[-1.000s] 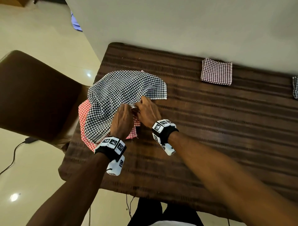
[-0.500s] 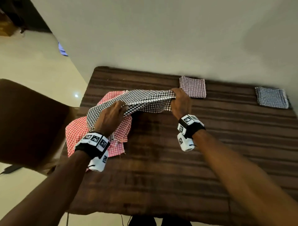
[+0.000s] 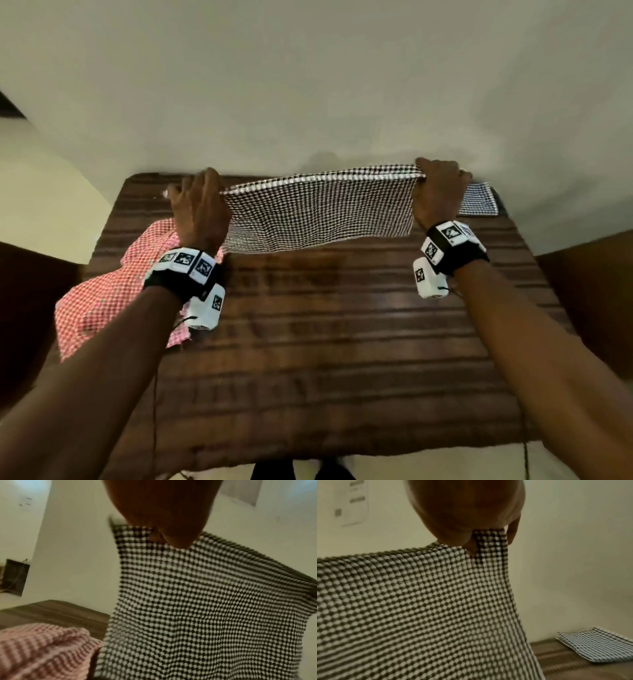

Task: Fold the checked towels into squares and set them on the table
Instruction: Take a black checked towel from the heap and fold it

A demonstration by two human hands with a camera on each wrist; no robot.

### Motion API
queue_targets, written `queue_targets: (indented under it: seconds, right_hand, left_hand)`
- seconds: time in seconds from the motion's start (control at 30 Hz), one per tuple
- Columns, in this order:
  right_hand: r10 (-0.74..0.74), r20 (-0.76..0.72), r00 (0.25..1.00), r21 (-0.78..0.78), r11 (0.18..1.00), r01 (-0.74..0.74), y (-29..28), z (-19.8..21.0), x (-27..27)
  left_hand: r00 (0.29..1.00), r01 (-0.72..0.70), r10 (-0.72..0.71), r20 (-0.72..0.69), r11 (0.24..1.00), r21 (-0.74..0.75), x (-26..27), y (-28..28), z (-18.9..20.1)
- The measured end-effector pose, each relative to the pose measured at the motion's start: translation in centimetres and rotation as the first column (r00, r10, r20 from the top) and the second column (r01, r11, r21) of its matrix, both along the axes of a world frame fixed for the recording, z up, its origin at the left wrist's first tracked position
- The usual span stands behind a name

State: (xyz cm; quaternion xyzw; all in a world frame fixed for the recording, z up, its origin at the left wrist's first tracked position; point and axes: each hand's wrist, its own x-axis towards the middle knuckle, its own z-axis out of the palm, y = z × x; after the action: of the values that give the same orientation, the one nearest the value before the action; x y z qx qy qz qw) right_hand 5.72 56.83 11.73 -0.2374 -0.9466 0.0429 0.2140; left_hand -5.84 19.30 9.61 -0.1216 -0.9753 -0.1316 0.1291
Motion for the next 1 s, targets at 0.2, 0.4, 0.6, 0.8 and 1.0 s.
queue_targets:
  seconds: [0.2,0.4,0.6,0.8,1.0]
  right_hand:
    - [0.025,-0.067,0.997,-0.112,0.993,-0.032,2.3,-7.3,12.0]
    - [0.118,0.34,0.933,-0.284,0.959,-0.018,2.5,-19.0,23.7]
    - [0.134,0.657,0.741,-0.087,0.991,-0.102,2.3,-21.0,28.8]
    - [0.056,0.67,0.74,-0.111,0.994,0.025,1.1,-18.1,24.4]
    - [0.342,0.489,0.803,-0.352,0.919,-0.177,-8.6,-20.8,11.8]
  left_hand:
    - [0.982,0.184,-0.185,0.044,0.982,0.034,7.9,1.5,-5.6]
    - [0.85,0.273,-0.133,0.509,0.939,-0.209,16.8,1.8,-11.7]
    - [0.796,0.346,-0.079,0.6,0.873,-0.344,22.2,0.6,-14.3]
    - [0.908,0.215,-0.157,0.389,0.97,-0.109,18.5,1.3,-13.9]
    - [0.854,0.399,-0.425,0.3,0.905,0.145,14.3,9.8,-18.4]
